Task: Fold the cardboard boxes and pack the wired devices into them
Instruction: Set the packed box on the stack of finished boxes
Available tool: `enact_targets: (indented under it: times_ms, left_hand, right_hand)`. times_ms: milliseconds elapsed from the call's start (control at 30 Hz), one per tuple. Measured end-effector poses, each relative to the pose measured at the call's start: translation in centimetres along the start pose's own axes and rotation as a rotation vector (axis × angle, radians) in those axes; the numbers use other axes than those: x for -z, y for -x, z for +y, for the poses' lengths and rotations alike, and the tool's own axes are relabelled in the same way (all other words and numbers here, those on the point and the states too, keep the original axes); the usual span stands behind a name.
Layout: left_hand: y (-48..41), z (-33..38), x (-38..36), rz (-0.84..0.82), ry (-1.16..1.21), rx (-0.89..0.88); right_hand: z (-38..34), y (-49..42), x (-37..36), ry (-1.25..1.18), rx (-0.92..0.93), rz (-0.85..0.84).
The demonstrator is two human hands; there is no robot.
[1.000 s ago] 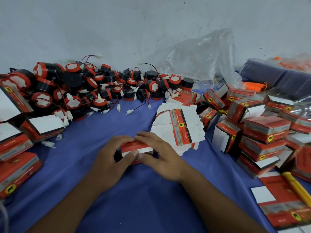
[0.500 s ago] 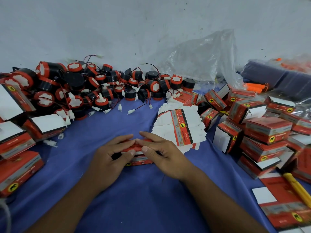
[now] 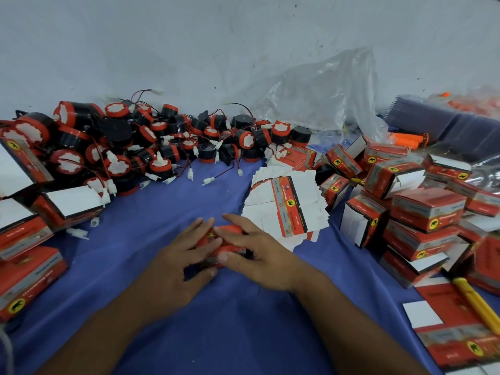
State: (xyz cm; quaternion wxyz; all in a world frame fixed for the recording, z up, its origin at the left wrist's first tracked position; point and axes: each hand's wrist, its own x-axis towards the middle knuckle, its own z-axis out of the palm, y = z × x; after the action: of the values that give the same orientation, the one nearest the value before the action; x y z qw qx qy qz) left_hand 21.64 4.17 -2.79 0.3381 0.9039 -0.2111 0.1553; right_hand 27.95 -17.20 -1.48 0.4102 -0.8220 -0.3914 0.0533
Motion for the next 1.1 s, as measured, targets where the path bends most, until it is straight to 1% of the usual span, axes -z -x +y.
enact_targets:
  times_ms: [67,100,167,233,267,300,333,367,400,433,467,500,533,567,600,633,667,700,800,867,1000,1100]
  left_hand:
    - [0.2,-0.2,-0.2,0.0,-0.021,-0.03]
    - [0.2,-0.2,-0.3,0.019,-0.036,-0.044]
    - [0.2,-0.2,-0.5,0.098,-0.014,-0.03]
    - [0.1,-0.2,-0.1,0.219,0.101,0.099]
    - [0.0,-0.4,0.1,0.275,0.148,0.171]
    - [0.0,-0.5,0.3,0.311,0.164,0.216]
    - [-0.1,-0.7,0.4,0.315,0.15,0.239]
    - [0.0,-0.8,0.4,0.293,0.125,0.247]
    - [0.0,-0.8,0.3,0.258,0.087,0.239]
    - [0.0,-0.7,0.2,0.221,0.046,0.223]
    - [0.0,-0.6,0.1,0.19,0.017,0.207]
    - [0.0,-0.5,0.1,0.17,0.004,0.198]
    - [0.0,-0.5,0.1,0.157,0.002,0.194]
    - [0.0,-0.5,0.1,0.153,0.006,0.192]
    - [0.0,-0.4,0.1,0.152,0.01,0.193]
    - [0.0,-0.4,0.1,0.156,0.012,0.196]
    - [0.0,-0.4,0.1,0.159,0.011,0.198]
    - [0.0,-0.4,0.1,0.161,0.007,0.203]
    - [0.0,-0.3,0.2,0.159,0.006,0.199]
    - [0.0,-0.3,0.2,0.147,0.007,0.196]
    - [-0.1,-0.4,0.2,0.146,0.01,0.195]
    - [-0.1,-0.5,0.3,0.14,0.01,0.194]
  right_hand:
    - [-0.2,0.0,0.1,0.081,0.019,-0.035]
    - [-0.3,0.1,0.2,0.112,0.033,-0.016]
    - [-0.4,0.1,0.3,0.111,0.015,0.105]
    - [-0.8,0.1,0.6,-0.031,-0.103,0.277]
    - [-1.2,-0.1,1.1,-0.168,-0.184,0.368]
    - [-1.4,-0.4,1.8,-0.36,-0.252,0.473]
    - [-1.4,-0.7,2.7,-0.62,-0.292,0.594]
    - [-1.5,-1.0,3.8,-0.933,-0.273,0.726]
    - [-1.6,-1.1,4.9,-1.177,-0.229,0.848]
    - [-1.5,-0.9,5.7,-1.241,-0.222,0.953]
    - [-1.3,-0.6,6.3,-1.056,-0.296,1.035]
    - [-0.9,-0.1,6.5,-0.666,-0.425,1.056]
    - [0.0,0.5,6.6,-0.2,-0.558,1.007]
    - [0.8,1.1,6.6,0.168,-0.634,0.916]
    - [1.2,1.3,6.6,0.381,-0.672,0.807]
    - [1.4,1.4,6.6,0.466,-0.708,0.706]
    - [1.3,1.3,6.6,0.459,-0.738,0.645]
    - [1.1,1.3,6.7,0.418,-0.769,0.62]
    - [0.6,1.2,7.6,0.314,-0.835,0.613]
    - [0.6,1.4,8.9,0.244,-0.831,0.617]
    - [0.5,2.4,10.8,0.067,-0.696,0.741]
    - [0.4,2.8,11.2,0.132,-0.663,0.829]
